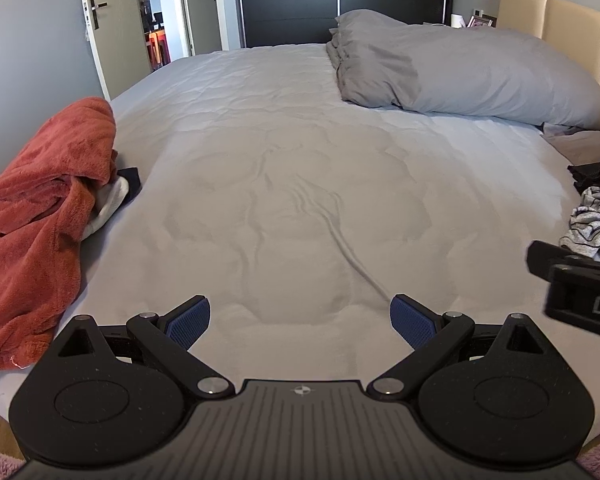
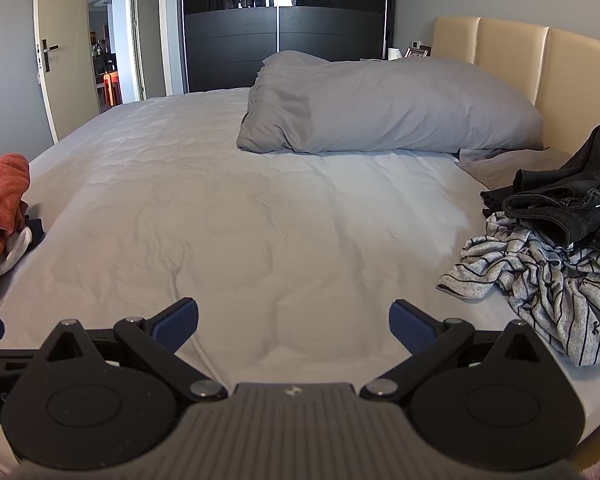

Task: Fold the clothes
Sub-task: 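Move the left tool to the rust-orange fleece and grasp its edge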

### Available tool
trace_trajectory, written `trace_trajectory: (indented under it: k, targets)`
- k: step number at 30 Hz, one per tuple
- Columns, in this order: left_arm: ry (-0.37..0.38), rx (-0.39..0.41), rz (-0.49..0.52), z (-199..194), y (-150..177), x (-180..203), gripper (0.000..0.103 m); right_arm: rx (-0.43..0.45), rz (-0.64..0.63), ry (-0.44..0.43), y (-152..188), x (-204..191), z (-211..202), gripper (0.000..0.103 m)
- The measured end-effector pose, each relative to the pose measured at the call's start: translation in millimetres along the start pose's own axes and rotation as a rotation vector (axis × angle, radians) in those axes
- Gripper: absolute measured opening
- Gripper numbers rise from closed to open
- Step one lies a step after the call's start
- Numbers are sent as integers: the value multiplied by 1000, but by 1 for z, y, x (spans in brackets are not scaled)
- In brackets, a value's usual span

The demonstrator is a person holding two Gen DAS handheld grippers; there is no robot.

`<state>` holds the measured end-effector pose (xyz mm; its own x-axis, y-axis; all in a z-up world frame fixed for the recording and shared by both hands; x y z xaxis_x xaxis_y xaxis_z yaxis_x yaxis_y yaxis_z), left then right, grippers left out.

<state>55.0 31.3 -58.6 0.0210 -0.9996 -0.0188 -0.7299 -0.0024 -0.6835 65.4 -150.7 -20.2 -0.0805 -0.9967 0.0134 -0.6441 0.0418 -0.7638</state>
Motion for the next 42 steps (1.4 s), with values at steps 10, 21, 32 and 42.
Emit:
trace_trajectory:
  k: [10, 21, 32, 42]
  targets:
    - [-78, -30, -29, 16, 5, -45, 98, -44, 11, 44, 7, 12, 20, 103]
    - [-212, -76, -82, 41, 9, -129, 95, -119, 39, 83, 17, 25, 47, 103]
    - [-345, -111, -193, 56, 12, -221, 88, -169, 13, 77, 25, 14, 67, 103]
    - [-521, -96, -164, 82, 4, -286, 88, -196, 7, 83, 28, 9, 80, 103]
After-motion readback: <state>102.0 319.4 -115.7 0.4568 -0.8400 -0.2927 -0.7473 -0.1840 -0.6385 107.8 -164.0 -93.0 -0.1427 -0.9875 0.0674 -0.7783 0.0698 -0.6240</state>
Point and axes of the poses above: each gripper's, at about its wrist camera, not at the fingertips, and z roughly the way its jaws point, x to its right, y to its underside, the point moved 7 cm from there along z, roughly the way its jaws point, and after that the axes turned 3 degrees about y, right-handed, at the moved point
